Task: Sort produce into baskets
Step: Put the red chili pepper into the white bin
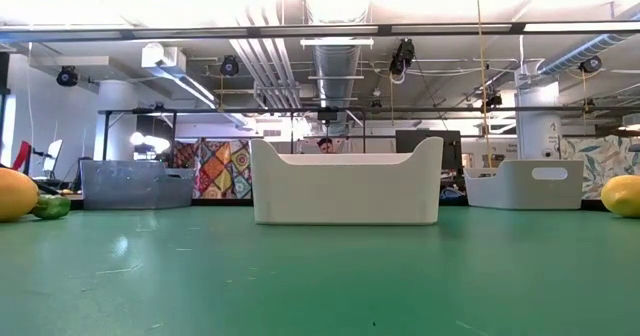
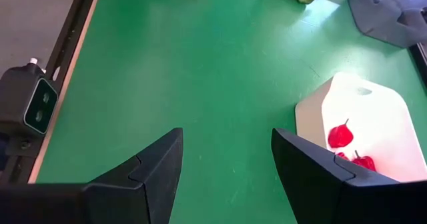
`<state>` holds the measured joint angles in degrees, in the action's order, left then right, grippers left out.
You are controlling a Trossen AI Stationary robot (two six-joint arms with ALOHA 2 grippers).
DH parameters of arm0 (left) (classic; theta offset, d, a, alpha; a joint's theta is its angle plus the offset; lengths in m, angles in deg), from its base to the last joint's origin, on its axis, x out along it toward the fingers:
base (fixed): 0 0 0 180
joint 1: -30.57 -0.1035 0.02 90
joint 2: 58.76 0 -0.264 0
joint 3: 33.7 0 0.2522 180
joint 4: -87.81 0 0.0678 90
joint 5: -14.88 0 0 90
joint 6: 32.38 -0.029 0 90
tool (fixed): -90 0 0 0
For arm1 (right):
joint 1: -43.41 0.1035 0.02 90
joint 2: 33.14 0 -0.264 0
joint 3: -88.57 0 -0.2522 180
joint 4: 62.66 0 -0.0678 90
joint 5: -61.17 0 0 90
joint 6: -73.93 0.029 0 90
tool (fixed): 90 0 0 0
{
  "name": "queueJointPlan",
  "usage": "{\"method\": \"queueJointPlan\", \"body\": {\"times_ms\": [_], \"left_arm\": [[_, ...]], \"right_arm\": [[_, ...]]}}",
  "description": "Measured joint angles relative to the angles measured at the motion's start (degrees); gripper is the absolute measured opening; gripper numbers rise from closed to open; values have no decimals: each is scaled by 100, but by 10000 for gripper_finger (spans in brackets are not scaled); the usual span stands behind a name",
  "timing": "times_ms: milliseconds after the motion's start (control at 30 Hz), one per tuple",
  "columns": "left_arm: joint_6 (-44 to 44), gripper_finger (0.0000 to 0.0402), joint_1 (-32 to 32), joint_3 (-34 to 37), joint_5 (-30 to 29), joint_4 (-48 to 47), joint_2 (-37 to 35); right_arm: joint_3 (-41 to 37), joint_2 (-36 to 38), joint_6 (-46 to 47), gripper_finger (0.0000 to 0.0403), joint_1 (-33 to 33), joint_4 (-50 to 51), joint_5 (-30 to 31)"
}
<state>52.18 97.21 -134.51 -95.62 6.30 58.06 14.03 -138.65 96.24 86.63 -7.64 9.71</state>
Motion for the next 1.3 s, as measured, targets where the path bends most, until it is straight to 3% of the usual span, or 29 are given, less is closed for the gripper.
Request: {"method": "queueJointPlan", "body": {"times_ms": [500,967,1167,1300], "left_arm": [[-207,151,-75,68,156,397,0],[-348,151,-243,621,325,1070,0],[-320,151,-245,621,793,1144,-2],[-174,151,-245,621,760,1137,-4]], "right_arm": [[0,0,-285,221,-92,0,4],[0,0,-134,221,-90,-2,2],[0,0,-156,221,-90,-2,0],[0,0,-251,221,-90,-2,2]]}}
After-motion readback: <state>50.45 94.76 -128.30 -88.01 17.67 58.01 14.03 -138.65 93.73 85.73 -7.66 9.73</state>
